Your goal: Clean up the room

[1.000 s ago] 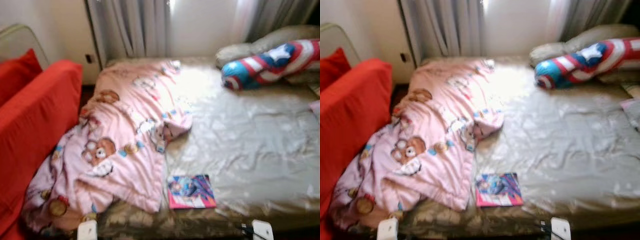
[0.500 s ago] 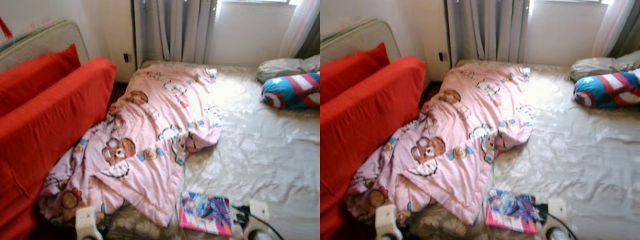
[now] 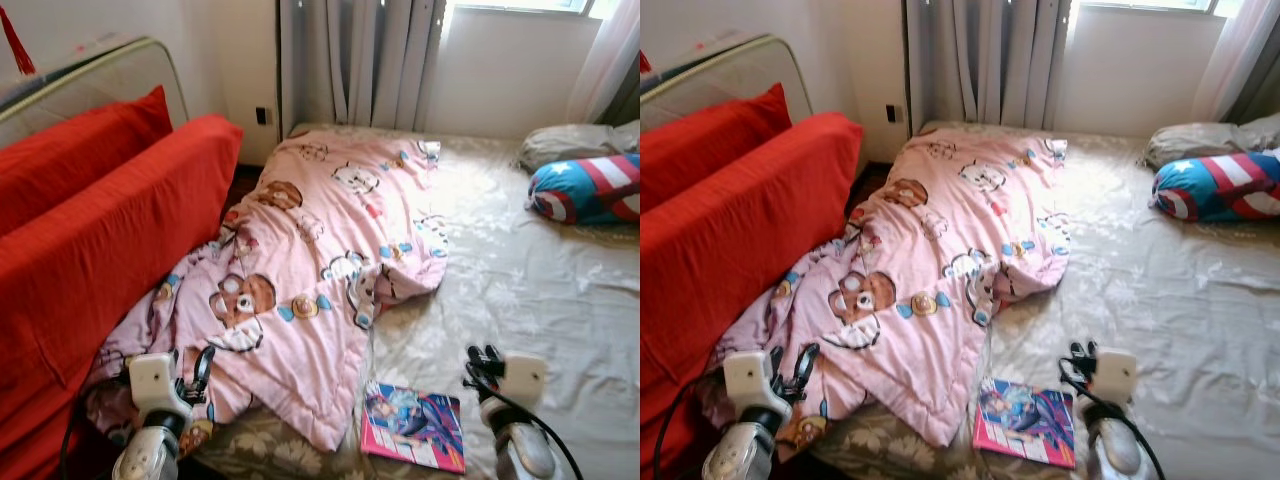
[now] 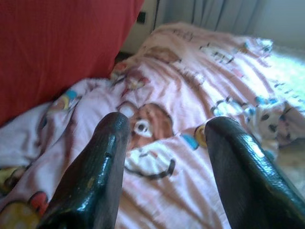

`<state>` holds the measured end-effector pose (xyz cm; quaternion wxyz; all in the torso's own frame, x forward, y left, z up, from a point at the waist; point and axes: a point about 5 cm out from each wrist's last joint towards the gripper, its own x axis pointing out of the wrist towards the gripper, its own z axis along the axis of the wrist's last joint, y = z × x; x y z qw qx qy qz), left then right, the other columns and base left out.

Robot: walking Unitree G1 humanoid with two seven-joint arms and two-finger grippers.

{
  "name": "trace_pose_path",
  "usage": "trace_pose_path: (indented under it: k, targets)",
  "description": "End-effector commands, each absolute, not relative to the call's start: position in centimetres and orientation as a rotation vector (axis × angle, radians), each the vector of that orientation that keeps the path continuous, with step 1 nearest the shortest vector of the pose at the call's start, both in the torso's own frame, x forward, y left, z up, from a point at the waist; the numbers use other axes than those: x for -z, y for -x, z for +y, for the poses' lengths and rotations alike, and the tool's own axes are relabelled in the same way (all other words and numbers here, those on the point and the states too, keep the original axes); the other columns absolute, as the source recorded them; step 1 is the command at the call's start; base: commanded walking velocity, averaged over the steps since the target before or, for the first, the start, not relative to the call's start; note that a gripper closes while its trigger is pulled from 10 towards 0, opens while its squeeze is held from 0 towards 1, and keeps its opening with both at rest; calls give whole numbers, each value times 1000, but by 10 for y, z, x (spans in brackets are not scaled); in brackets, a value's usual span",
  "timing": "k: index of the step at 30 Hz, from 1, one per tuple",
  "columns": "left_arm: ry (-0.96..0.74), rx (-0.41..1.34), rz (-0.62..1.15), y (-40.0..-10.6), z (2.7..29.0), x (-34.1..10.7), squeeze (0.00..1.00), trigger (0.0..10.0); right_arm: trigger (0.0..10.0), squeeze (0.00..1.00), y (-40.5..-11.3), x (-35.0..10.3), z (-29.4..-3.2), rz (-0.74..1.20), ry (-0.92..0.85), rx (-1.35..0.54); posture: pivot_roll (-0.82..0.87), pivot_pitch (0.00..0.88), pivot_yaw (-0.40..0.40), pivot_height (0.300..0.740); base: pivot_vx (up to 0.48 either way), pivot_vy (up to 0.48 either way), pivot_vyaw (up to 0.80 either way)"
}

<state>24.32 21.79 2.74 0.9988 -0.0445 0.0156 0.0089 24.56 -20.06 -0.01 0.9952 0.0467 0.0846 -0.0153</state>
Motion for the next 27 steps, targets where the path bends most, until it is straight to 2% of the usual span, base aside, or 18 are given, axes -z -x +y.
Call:
trace_pose_path:
  k: [1, 7, 16, 27]
  targets:
    - [74, 2, 52, -239, 215, -26, 0, 10000, 10000, 0, -244, -3, -201, 148, -77, 27, -62, 0, -17, 740, 0, 0, 0]
    - [82, 4, 47, -238, 209, -32, 0, 10000, 10000, 0, -239, 1, -205, 194, -59, 68, -65, 0, -14, 740, 0, 0, 0]
    - [93, 4, 64, -239, 207, -34, 0, 10000, 10000, 0, -235, 3, -208, 212, -49, 98, -78, 0, 0, 680, 0, 0, 0]
    - [84, 7, 78, -241, 206, -34, 0, 10000, 10000, 0, -240, 0, -211, 217, -55, 121, -70, 0, -1, 680, 0, 0, 0]
